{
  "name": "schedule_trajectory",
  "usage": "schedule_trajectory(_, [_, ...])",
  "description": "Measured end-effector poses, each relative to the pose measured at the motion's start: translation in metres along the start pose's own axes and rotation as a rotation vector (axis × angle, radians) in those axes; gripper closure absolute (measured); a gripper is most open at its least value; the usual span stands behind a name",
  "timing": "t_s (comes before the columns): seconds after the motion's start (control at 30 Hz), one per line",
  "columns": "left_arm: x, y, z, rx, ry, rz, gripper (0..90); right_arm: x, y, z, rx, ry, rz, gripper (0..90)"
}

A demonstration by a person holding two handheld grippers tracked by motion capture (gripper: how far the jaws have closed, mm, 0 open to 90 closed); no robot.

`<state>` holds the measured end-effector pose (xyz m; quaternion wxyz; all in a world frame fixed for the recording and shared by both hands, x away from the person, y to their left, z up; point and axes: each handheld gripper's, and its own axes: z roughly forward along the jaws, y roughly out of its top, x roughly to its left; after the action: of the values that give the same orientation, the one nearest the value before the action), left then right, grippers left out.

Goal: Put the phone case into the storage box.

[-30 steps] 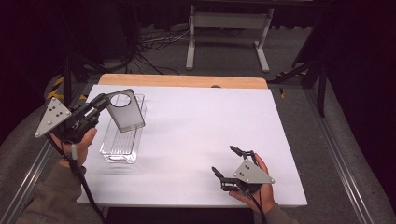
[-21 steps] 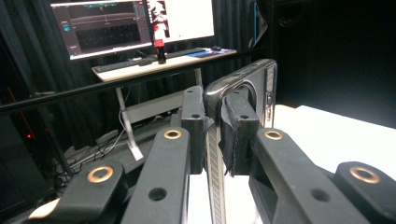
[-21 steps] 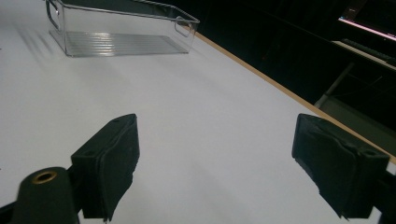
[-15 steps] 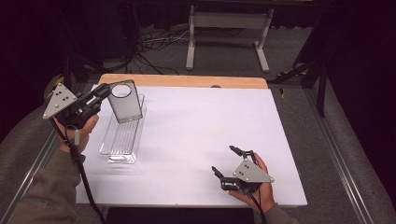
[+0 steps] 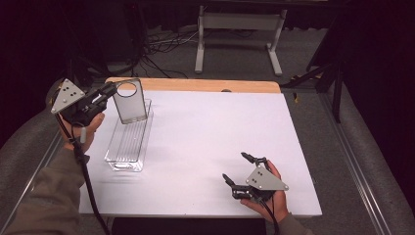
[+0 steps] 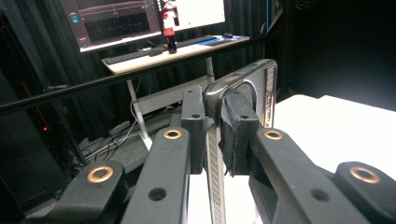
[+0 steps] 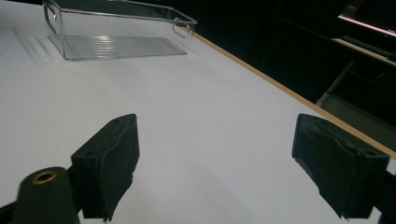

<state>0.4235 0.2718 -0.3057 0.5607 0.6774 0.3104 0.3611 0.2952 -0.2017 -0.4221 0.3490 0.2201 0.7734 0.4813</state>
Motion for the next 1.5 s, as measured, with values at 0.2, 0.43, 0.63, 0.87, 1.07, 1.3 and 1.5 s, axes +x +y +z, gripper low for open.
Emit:
schedule_trajectory(0.2, [0.003,-0.004,0.01,0.033,0.007,0.007,80.6,0.002,0.001,0.001,0.0,0.005,-0.003,15.5])
schedule_trajectory(0.43, [0.004,-0.006,0.017,0.046,0.015,0.013,80.6,0.003,0.0,0.002,0.006,0.013,-0.007,15.5])
schedule_trajectory(0.63, [0.008,-0.011,0.025,0.063,0.026,0.014,80.6,0.002,-0.001,0.002,0.007,0.011,-0.001,15.5])
schedule_trajectory(0.87, [0.017,-0.02,0.039,0.072,0.029,0.013,80.6,0.003,-0.001,0.003,0.004,0.023,0.0,15.4])
schedule_trajectory(1.07, [0.023,-0.033,0.056,0.091,0.035,0.02,80.6,0.003,-0.004,0.006,0.021,0.03,0.0,15.4])
schedule_trajectory(1.3, [0.026,-0.045,0.071,0.105,0.03,0.014,80.6,0.003,-0.005,0.008,0.031,0.033,-0.005,15.4])
schedule_trajectory(1.5, [0.032,-0.056,0.078,0.105,0.021,0.002,80.6,0.005,-0.006,0.009,0.041,0.039,-0.013,15.4])
